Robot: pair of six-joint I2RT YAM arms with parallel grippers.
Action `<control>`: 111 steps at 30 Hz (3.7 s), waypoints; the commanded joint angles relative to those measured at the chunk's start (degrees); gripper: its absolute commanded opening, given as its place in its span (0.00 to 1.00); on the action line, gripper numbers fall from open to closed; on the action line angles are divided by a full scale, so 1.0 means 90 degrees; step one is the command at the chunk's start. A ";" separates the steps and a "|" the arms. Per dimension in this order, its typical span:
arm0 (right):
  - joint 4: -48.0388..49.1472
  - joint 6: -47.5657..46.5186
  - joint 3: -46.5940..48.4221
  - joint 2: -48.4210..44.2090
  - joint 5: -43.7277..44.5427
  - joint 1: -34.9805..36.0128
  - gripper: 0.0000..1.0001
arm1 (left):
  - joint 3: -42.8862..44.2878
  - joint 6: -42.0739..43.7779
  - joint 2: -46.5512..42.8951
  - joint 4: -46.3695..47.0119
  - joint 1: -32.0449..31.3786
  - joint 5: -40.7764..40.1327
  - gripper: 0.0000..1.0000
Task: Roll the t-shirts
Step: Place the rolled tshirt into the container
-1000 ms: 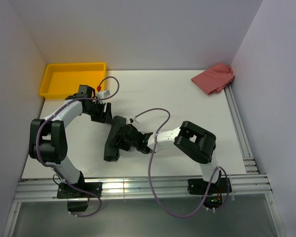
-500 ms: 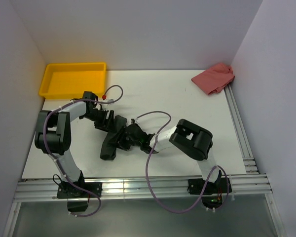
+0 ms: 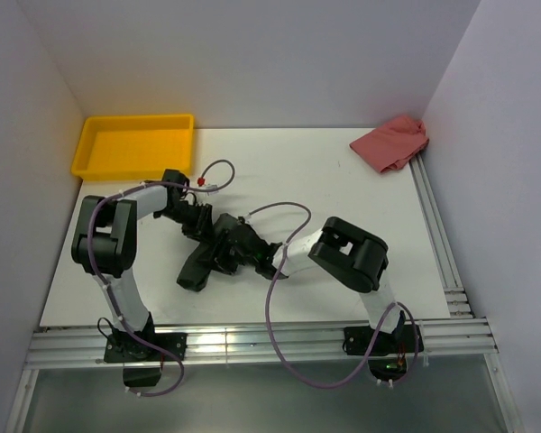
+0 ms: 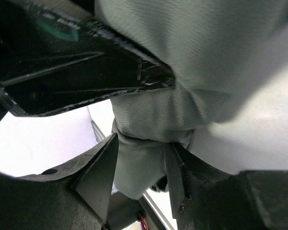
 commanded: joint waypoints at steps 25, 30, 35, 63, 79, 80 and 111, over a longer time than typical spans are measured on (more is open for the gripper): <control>-0.4279 -0.0968 -0.0822 -0.4569 0.3077 0.0185 0.63 | 0.4427 0.0635 0.0981 0.0626 0.0135 -0.1223 0.00; -0.4494 -0.0792 -0.0920 -0.4676 0.3262 0.0282 0.63 | 0.5589 0.0275 0.1373 0.1181 0.0281 -0.1008 0.00; -0.4748 -0.0684 -0.0911 -0.4637 0.3389 0.0370 0.63 | 0.6827 -0.0593 0.2036 0.1807 0.0797 -0.0384 0.00; -0.4905 -0.0645 -0.0217 -0.3046 0.3048 0.0400 0.63 | 0.7153 -0.4990 0.4225 0.6036 0.2889 -0.0639 0.00; -0.4797 -0.0694 -0.0237 -0.2733 0.2941 0.0370 0.63 | 0.7436 -0.7186 0.4468 0.8136 0.2410 0.1044 0.00; -0.4778 -0.0694 -0.0237 -0.2704 0.2931 0.0380 0.63 | 0.7495 -0.7264 0.4556 0.8165 0.2429 0.1014 0.00; -0.4504 -0.0860 0.0036 -0.2050 0.2530 0.0331 0.63 | 0.6646 -0.6855 0.4821 0.5578 0.3425 -0.2023 0.00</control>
